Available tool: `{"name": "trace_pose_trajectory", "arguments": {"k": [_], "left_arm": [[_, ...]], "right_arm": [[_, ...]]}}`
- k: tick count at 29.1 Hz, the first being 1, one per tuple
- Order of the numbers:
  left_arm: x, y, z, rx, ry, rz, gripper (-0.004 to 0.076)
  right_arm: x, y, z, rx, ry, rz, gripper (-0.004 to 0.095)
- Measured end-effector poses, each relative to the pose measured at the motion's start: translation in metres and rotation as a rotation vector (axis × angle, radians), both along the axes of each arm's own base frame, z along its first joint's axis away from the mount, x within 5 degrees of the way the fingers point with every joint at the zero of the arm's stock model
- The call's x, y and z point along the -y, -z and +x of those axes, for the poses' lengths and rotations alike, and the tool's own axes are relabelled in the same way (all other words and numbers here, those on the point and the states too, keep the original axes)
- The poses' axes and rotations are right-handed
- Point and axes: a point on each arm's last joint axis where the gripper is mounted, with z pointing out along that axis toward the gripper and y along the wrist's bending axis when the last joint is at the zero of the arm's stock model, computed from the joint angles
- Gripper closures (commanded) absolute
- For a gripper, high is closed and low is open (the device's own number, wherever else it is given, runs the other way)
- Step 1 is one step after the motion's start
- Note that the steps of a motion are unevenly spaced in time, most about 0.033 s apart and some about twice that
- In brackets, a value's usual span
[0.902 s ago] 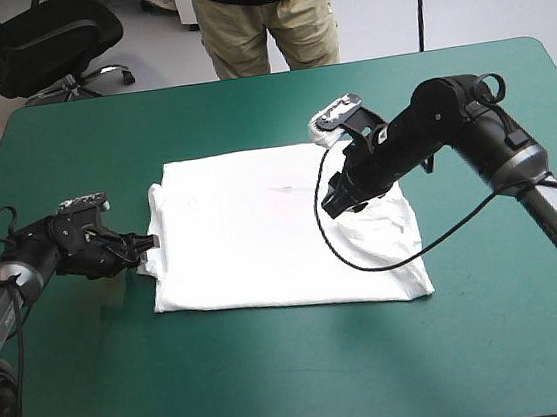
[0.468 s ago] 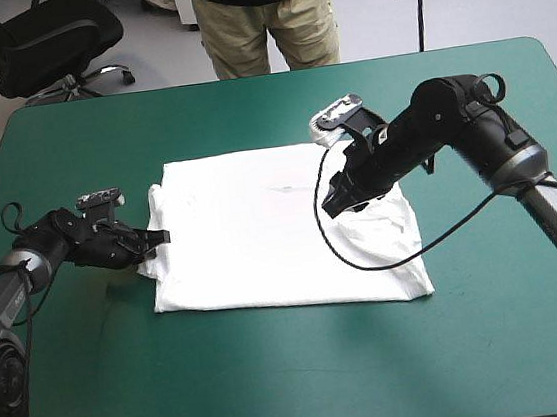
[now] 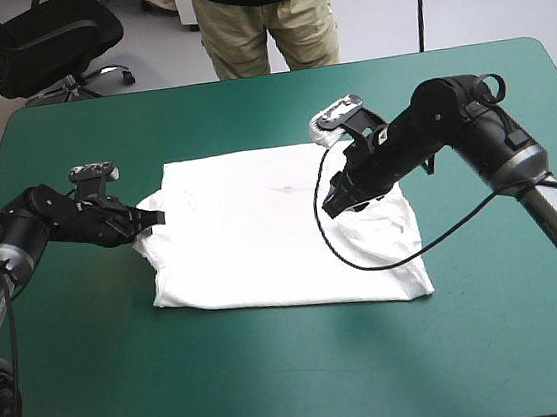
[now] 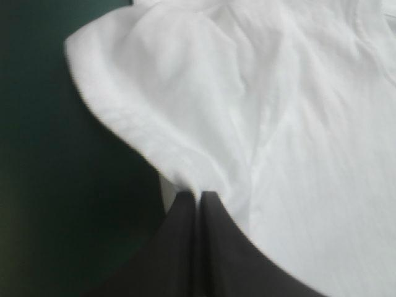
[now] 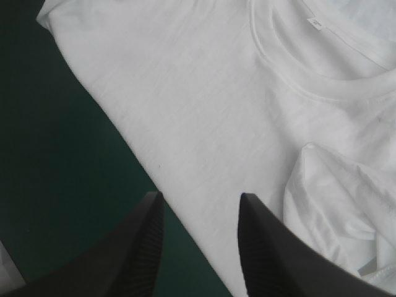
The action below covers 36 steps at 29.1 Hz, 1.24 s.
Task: Fold the cloth
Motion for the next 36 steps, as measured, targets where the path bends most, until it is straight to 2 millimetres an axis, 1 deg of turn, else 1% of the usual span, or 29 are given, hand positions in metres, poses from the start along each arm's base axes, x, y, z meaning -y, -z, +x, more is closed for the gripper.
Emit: {"name": "trace_pose_trajectory", "arguments": {"k": [3,6,9,11,13,16,17,18,19,23,25,27,29,31,32,33,34,35,36], "left_arm": [[0.015,-0.006,-0.002,-0.015,0.071,0.000,0.0741],[0.036,-0.005,-0.006,-0.031,0.153,0.006,0.0741],[0.062,0.001,-0.009,-0.051,0.243,0.016,0.0741],[0.077,0.011,-0.010,-0.081,0.295,0.042,0.0741],[0.088,0.023,-0.010,-0.116,0.336,0.069,0.0741],[0.100,0.045,-0.006,-0.168,0.379,0.101,0.0723],[0.102,0.050,-0.004,-0.178,0.382,0.106,0.0701],[0.103,0.055,-0.003,-0.189,0.383,0.108,0.0661],[0.104,0.057,-0.001,-0.190,0.388,0.109,0.0608],[0.105,0.056,-0.001,-0.188,0.405,0.110,0.0351],[0.105,0.050,-0.003,-0.174,0.407,0.112,0.0284],[0.102,0.040,-0.006,-0.146,0.398,0.122,0.0276],[0.099,0.023,-0.013,-0.107,0.389,0.131,0.0277],[0.093,-0.001,-0.025,-0.059,0.375,0.153,0.0277],[0.083,-0.025,-0.039,-0.008,0.353,0.201,0.0277],[0.078,-0.035,-0.047,0.011,0.335,0.230,0.0277],[0.072,-0.043,-0.055,0.027,0.310,0.260,0.0277],[0.066,-0.046,-0.061,0.027,0.280,0.279,0.0277],[0.061,-0.047,-0.067,0.022,0.255,0.300,0.0277]], "right_arm": [[0.000,0.000,0.000,0.000,0.001,0.000,0.0576],[0.000,0.000,0.000,-0.003,0.006,0.002,0.0612],[0.000,0.000,0.000,-0.004,0.006,0.002,0.0645],[0.000,0.000,0.000,-0.004,0.006,0.002,0.0656],[0.000,0.000,0.000,-0.004,0.007,0.001,0.0659],[0.002,0.001,0.001,0.007,0.010,-0.022,0.0659],[0.003,0.001,0.002,0.013,0.012,-0.037,0.0659],[0.004,0.002,0.002,0.020,0.017,-0.054,0.0659],[0.007,0.003,0.004,0.030,0.030,-0.083,0.0659],[0.016,0.004,0.007,0.065,0.072,-0.170,0.0659],[0.019,0.001,0.005,0.084,0.087,-0.189,0.0659],[0.022,-0.006,0.000,0.104,0.096,-0.188,0.0660],[0.026,-0.014,-0.006,0.125,0.107,-0.179,0.0659],[0.030,-0.023,-0.014,0.149,0.128,-0.171,0.0660],[0.037,-0.026,-0.023,0.163,0.148,-0.179,0.0659],[0.042,-0.026,-0.028,0.165,0.162,-0.189,0.0660],[0.047,-0.024,-0.033,0.160,0.180,-0.201,0.0659],[0.053,-0.022,-0.038,0.155,0.197,-0.211,0.0659],[0.060,-0.015,-0.043,0.135,0.216,-0.224,0.0659]]}}
